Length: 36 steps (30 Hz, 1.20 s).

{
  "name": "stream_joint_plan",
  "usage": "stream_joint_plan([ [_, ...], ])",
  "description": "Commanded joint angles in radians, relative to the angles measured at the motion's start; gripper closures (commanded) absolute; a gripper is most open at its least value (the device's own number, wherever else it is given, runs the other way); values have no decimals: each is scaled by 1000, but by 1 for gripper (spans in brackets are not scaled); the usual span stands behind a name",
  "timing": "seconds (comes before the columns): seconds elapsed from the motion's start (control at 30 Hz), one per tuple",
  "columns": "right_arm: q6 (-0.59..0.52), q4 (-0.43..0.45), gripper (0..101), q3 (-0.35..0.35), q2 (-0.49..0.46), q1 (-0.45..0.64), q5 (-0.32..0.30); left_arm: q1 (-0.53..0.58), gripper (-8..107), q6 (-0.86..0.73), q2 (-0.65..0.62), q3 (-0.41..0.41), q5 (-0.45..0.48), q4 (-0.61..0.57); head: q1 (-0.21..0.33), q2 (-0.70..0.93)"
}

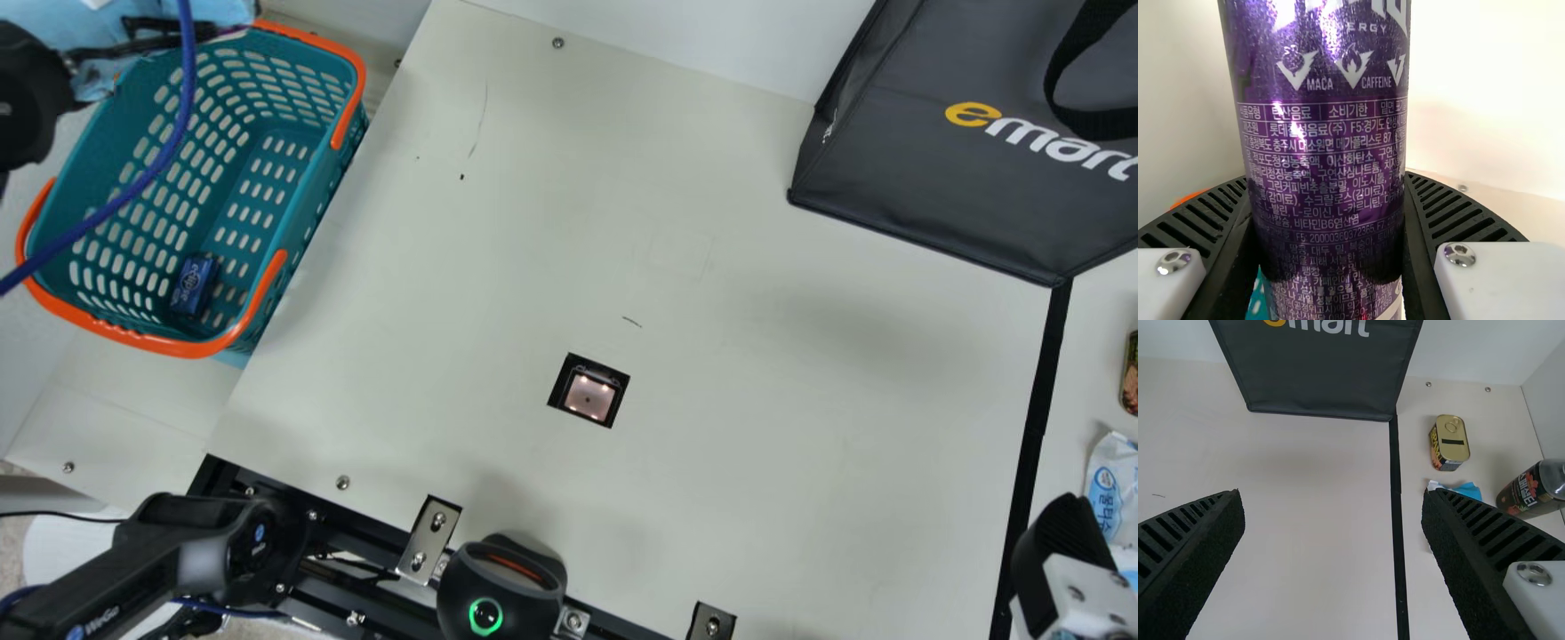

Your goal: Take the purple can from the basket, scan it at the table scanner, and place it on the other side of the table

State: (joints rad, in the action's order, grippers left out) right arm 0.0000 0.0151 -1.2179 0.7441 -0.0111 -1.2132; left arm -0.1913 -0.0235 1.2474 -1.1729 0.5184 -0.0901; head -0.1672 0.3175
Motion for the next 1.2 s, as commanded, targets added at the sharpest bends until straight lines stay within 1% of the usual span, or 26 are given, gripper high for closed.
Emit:
stream_joint_plan([
  [0.0, 0, 0, 6, 0, 0, 0, 0, 57, 107, 50, -3, -4, 0, 35, 29, 4],
  [0.23, 0, 0, 6, 0, 0, 0, 0, 174, 107, 174, -13, -20, 27, 124, 29, 4],
  [0.27, 0, 0, 6, 0, 0, 0, 0, 149, 107, 140, -13, -15, 19, 110, 29, 4],
  [0.37, 0, 0, 6, 0, 0, 0, -1, 173, 107, 174, -13, -20, 25, 122, 29, 4],
  [0.97, 0, 0, 6, 0, 0, 0, -1, 172, 107, 170, -14, -18, 23, 122, 29, 4],
  [1.07, 0, 0, 6, 0, 0, 0, -1, 184, 107, 171, -23, 6, 0, 132, 29, 4],
  [1.17, 0, 0, 6, 0, 0, 0, -1, 204, 107, 190, -33, 52, -41, 151, 29, 4],
])
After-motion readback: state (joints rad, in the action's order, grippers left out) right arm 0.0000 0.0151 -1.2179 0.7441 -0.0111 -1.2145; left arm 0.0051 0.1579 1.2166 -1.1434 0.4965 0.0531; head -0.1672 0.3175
